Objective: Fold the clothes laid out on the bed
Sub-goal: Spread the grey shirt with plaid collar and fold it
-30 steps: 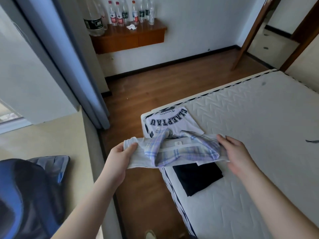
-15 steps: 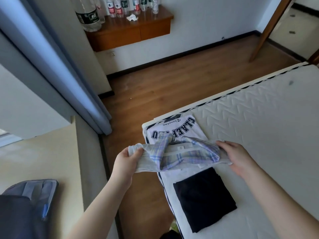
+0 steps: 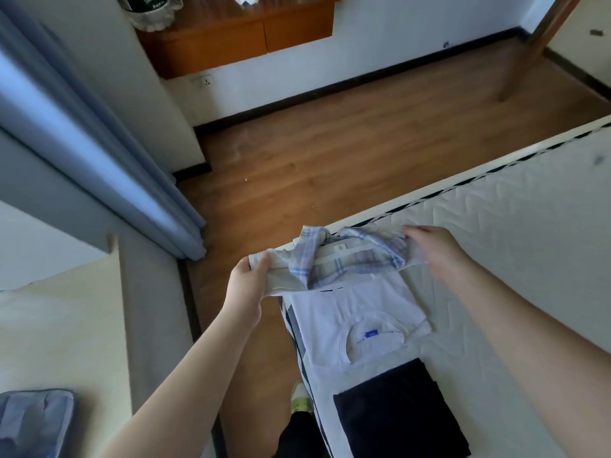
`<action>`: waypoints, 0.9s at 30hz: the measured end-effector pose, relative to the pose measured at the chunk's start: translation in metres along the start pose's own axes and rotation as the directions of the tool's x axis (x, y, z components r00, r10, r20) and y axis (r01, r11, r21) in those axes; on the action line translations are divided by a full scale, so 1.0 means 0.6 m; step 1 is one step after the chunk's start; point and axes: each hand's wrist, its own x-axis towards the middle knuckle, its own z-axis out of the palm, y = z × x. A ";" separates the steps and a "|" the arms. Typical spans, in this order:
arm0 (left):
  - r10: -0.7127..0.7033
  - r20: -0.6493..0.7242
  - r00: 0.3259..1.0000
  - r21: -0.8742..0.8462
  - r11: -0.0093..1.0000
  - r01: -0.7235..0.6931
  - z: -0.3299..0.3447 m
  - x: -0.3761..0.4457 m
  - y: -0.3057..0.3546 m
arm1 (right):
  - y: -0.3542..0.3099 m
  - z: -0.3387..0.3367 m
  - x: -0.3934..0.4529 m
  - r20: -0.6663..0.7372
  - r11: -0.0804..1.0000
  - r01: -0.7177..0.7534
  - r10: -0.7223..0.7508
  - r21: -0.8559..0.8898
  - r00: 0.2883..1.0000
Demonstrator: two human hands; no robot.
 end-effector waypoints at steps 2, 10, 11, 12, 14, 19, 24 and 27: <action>-0.015 -0.003 1.000 -0.023 1.000 0.015 0.025 0.058 0.029 | -0.021 0.017 0.057 -0.026 1.000 -0.002 0.001 -0.028 1.000; 0.048 0.055 0.997 -0.093 0.995 -0.043 0.075 0.185 0.086 | -0.066 0.044 0.199 0.055 0.998 0.063 -0.065 0.031 0.996; 0.045 0.060 0.997 -0.074 0.996 -0.040 0.080 0.189 0.074 | -0.059 0.043 0.209 0.053 0.998 0.056 -0.057 0.017 0.997; 0.034 0.055 0.998 -0.040 0.999 -0.032 0.086 0.190 0.055 | -0.047 0.042 0.216 0.046 0.999 0.045 -0.045 -0.010 0.998; 0.000 0.024 1.000 0.027 1.000 0.000 0.097 0.187 0.005 | -0.012 0.042 0.229 0.027 0.997 0.018 -0.016 -0.076 1.000; -0.116 0.027 0.993 0.116 0.987 0.112 0.122 0.178 -0.147 | 0.116 0.039 0.260 -0.001 0.966 0.004 -0.004 -0.258 1.000; -0.275 0.035 0.961 0.174 0.949 0.265 0.144 0.155 -0.281 | 0.249 0.033 0.276 -0.060 0.936 -0.024 0.003 -0.352 0.998; -0.309 0.046 0.950 0.169 0.940 0.297 0.154 0.141 -0.326 | 0.306 0.023 0.279 -0.090 0.930 -0.048 0.017 -0.363 0.996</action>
